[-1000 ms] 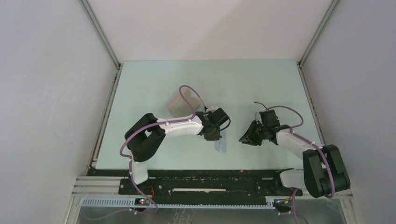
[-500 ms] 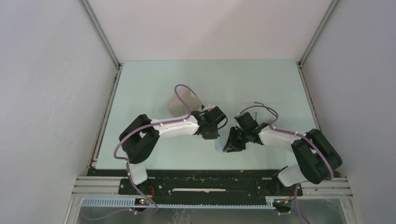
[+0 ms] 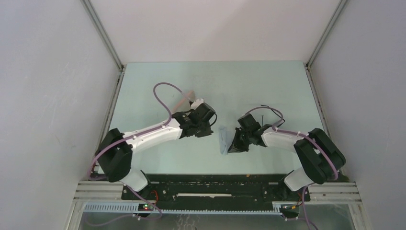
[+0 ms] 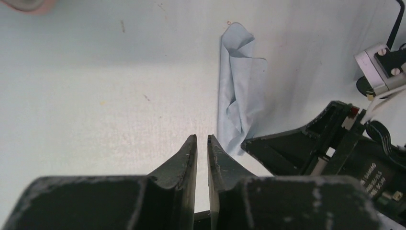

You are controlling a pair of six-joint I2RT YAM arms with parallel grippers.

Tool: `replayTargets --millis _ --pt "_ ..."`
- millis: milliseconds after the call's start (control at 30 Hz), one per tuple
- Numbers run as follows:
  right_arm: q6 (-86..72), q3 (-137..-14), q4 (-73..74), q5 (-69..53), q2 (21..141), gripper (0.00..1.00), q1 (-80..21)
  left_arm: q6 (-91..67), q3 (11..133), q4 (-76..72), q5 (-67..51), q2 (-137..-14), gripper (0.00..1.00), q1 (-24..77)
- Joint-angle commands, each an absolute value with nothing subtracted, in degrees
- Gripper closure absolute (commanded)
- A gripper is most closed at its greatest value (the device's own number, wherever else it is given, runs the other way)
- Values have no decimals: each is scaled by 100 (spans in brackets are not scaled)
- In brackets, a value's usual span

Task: Organize the sunglasses
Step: Adjust the glasses cleaning cloth at the center of the board.

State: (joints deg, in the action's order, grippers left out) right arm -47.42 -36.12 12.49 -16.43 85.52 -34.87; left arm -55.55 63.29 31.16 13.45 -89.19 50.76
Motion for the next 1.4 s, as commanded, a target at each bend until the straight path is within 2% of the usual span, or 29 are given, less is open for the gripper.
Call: replayTargets --millis 0,200,333,500,667,1067,1100,1200,1367 --pt "-4551 -4151 1186 -1151 8926 100 -3357 -5493 6076 3265 1621 -8349 82 4896" --pt "-4331 -6027 1492 -1459 9435 100 -3008 -5212 6007 3539 1768 -7801 82 4494" --pt "-4283 -6535 1771 -1492 9204 100 -2857 -4983 6038 3823 1905 -7378 81 4227" --pt "-4173 -5536 1876 -1305 8723 100 -2788 -4830 6053 4043 2052 -7079 78 4145" --pt "-4336 -4244 1635 -1328 8658 100 -2661 -4802 6060 3663 1498 -7557 73 4167" --pt "-4099 -3709 1899 -1062 8097 100 -2391 -4835 6709 3095 999 -9237 58 4850" --pt "-4068 -3705 1925 -1059 8076 97 -2364 -4867 6718 3049 971 -9336 57 4890" --pt "-4018 -3701 2084 -918 7931 76 -2319 -4959 6732 2935 851 -9618 56 4997" --pt "-4134 -3512 2030 -687 7533 72 -2235 -4957 6983 3047 653 -10183 59 5177"
